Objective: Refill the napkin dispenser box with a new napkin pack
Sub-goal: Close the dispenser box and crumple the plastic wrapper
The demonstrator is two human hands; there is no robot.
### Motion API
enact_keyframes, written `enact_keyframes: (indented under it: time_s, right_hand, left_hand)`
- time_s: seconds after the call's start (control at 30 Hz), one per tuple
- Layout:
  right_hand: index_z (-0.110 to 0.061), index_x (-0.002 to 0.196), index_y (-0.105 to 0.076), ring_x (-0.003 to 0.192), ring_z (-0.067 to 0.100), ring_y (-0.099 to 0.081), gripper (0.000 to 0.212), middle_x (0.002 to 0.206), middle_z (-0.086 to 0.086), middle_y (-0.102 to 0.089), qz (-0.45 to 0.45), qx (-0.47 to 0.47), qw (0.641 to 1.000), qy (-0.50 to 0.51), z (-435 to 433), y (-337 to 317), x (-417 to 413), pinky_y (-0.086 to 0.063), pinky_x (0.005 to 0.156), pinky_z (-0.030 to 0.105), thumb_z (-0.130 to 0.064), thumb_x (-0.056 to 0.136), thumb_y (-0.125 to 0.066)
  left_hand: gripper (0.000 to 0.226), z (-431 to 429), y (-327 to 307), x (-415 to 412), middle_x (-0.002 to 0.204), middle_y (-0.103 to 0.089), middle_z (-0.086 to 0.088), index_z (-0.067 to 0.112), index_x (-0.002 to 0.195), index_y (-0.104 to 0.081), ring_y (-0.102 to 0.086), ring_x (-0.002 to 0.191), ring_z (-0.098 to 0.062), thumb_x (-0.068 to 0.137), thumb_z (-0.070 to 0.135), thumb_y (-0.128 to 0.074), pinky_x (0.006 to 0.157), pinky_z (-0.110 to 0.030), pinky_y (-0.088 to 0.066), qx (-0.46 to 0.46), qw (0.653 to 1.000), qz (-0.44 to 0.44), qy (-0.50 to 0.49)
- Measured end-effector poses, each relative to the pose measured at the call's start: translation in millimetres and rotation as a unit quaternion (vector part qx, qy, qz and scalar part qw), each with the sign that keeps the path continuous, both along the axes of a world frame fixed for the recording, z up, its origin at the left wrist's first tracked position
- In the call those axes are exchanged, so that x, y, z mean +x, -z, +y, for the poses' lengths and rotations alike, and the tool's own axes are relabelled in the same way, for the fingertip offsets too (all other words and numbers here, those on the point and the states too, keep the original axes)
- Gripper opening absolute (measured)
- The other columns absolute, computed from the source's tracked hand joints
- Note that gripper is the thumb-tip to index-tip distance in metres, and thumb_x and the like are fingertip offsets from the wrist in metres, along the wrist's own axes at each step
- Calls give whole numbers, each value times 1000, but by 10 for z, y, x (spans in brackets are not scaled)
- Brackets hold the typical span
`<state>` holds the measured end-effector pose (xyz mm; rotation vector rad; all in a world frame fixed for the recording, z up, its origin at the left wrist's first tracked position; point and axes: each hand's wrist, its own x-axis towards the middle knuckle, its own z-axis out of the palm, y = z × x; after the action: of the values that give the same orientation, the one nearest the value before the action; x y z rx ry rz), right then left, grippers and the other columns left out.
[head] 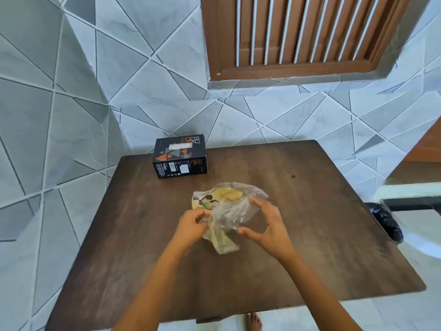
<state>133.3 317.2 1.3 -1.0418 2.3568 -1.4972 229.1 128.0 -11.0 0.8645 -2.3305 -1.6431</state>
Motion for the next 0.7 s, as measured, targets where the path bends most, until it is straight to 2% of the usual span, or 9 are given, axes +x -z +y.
enact_keyframes:
  time_s: [0.1, 0.13, 0.2, 0.23, 0.3, 0.4, 0.5, 0.6, 0.7]
  right_hand:
    - [-35, 141, -17, 138, 4, -11, 100, 149, -15, -17, 176, 74, 981, -29, 36, -74, 27, -5, 112, 19, -66, 59, -65]
    - [-40, 141, -8, 142, 8, -3, 103, 153, -11, -7, 181, 99, 977, -59, 31, -79, 40, -3, 114, 27, -66, 59, -64]
    - [-48, 137, 4, 143, 8, 5, 105, 156, -7, 3, 95, 135, 977, -133, 2, -84, 70, -4, 115, 31, -57, 64, -70]
    - [-49, 138, 2, 142, 6, -1, 104, 157, -7, -1, 24, 137, 977, -162, 3, -89, 99, -8, 115, 29, -49, 66, -74]
    - [-39, 140, -20, 136, 6, -27, 88, 151, -6, -28, -121, 94, 971, -183, 15, -80, 148, -26, 113, 29, -33, 72, -75]
    - [-20, 121, -52, 103, 10, -62, 49, 115, 1, -63, -232, -25, 959, -162, 20, -45, 272, -53, 89, 28, -15, 77, -71]
    - [-11, 101, -60, 78, 6, -66, 28, 91, 3, -66, -272, -88, 953, -101, -30, -25, 360, -55, 70, 19, -6, 76, -71]
    - [-12, 89, -63, 74, 15, -64, 26, 84, 6, -66, -300, -149, 942, -29, -43, -23, 344, -55, 65, 23, -12, 65, -72]
    - [-10, 91, -64, 81, 24, -65, 26, 90, 13, -68, -307, -193, 931, 34, 56, -34, 251, -56, 70, 36, -5, 67, -72]
  left_hand:
    - [36, 42, -146, 103, 86, -66, 3, 20, 72, -66, -59, 81, -9, 74, -10, -47, 73, -25, -47, -92, 990, -47, 98]
    - [37, 82, -215, 126, 80, -65, 4, 18, 70, -65, -58, 74, -5, 73, -12, -44, 70, -22, -46, -115, 983, -51, 130]
    - [39, 155, -334, 160, 69, -63, 6, 14, 68, -65, -55, 61, 1, 70, -16, -40, 63, -21, -44, -130, 976, -34, 170]
    - [39, 188, -371, 183, 66, -63, 3, 13, 67, -65, -54, 59, -3, 69, -17, -40, 61, -25, -43, -115, 978, -10, 174]
    - [41, 233, -403, 220, 71, -63, -1, 14, 65, -64, -55, 65, -12, 70, -19, -41, 61, -30, -43, -79, 984, 45, 154]
    - [43, 327, -425, 246, 98, -55, 6, 16, 64, -62, -57, 87, -10, 74, -22, -45, 74, -24, -49, -41, 988, 105, 109]
    - [37, 462, -429, 209, 106, -49, 8, 12, 69, -62, -54, 98, -10, 77, -21, -47, 82, -19, -50, 11, 991, 130, 43]
    - [33, 585, -398, 158, 107, -51, 5, 19, 79, -64, -54, 103, -15, 79, -12, -54, 92, -34, -50, -57, 989, 129, -37]
    - [35, 721, -452, 132, 131, -44, 8, 20, 118, -59, -45, 124, -12, 88, 3, -54, 103, -26, -41, -150, 981, 102, 63]
